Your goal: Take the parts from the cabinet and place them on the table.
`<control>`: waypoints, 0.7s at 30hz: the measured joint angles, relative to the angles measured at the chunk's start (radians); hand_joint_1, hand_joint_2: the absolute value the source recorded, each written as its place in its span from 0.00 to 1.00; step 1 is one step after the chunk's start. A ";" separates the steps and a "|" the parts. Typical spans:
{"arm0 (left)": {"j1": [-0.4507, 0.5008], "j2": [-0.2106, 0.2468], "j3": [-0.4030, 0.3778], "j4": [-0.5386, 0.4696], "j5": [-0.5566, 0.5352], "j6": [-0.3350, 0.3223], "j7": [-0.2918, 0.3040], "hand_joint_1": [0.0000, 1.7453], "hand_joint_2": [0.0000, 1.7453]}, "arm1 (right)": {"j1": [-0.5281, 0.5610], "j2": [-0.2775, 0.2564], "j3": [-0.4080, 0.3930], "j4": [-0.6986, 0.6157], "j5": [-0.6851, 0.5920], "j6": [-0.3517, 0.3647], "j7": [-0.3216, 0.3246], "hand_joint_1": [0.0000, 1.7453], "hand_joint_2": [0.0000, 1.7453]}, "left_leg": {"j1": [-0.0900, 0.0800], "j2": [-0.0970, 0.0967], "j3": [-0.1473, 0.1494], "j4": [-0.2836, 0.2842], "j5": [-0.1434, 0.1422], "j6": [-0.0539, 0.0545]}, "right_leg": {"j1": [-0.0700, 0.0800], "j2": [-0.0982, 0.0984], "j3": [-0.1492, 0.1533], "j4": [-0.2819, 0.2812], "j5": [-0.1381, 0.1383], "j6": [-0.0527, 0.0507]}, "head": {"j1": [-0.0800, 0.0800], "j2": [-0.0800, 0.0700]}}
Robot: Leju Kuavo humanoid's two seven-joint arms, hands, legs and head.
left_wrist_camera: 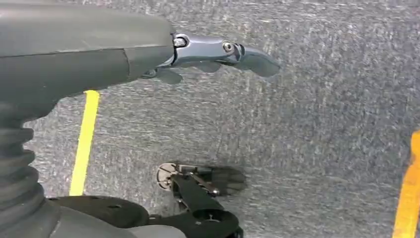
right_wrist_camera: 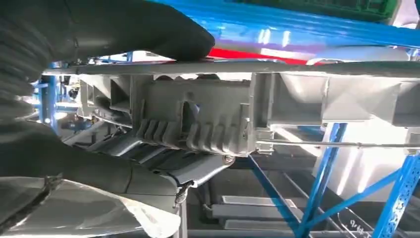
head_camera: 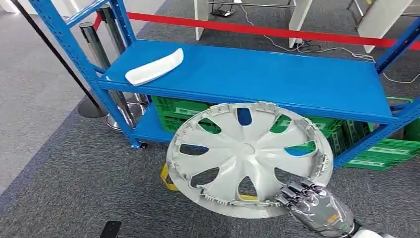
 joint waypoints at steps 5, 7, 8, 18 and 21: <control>-0.002 -0.001 0.001 0.000 -0.002 -0.001 0.000 0.00 1.00 | 0.000 0.000 -0.001 -0.001 0.001 -0.002 0.000 0.82 1.00 | -0.008 -0.001 -0.014 0.014 0.005 -0.017 | 0.009 -0.001 0.148 -0.262 0.069 -0.018 | -0.003 0.000; 0.000 0.000 0.002 0.000 -0.003 -0.001 0.000 0.00 1.00 | 0.007 0.000 -0.001 -0.001 0.003 -0.003 0.006 0.82 1.00 | -0.008 -0.001 -0.016 0.019 0.003 0.003 | 0.009 0.001 0.146 -0.265 0.072 -0.013 | -0.003 0.000; 0.000 0.000 0.002 0.000 -0.003 -0.001 0.000 0.00 1.00 | 0.007 0.000 -0.002 -0.001 0.005 -0.003 0.008 0.82 1.00 | -0.008 -0.001 -0.016 0.016 0.006 0.000 | 0.011 0.001 0.145 -0.265 0.073 -0.014 | -0.002 0.000; 0.000 0.001 0.004 0.000 -0.003 -0.001 0.000 0.00 1.00 | 0.008 0.000 -0.002 -0.001 0.010 -0.003 0.010 0.82 1.00 | -0.001 -0.001 -0.019 0.007 0.018 -0.023 | 0.017 0.000 0.138 -0.262 0.077 -0.024 | -0.002 0.000; 0.000 0.000 0.005 0.000 -0.003 -0.001 0.000 0.00 1.00 | 0.009 0.000 -0.002 -0.001 0.005 -0.003 0.012 0.82 1.00 | -0.001 -0.001 -0.019 0.007 0.019 -0.023 | 0.016 -0.001 0.138 -0.261 0.077 -0.024 | -0.002 0.000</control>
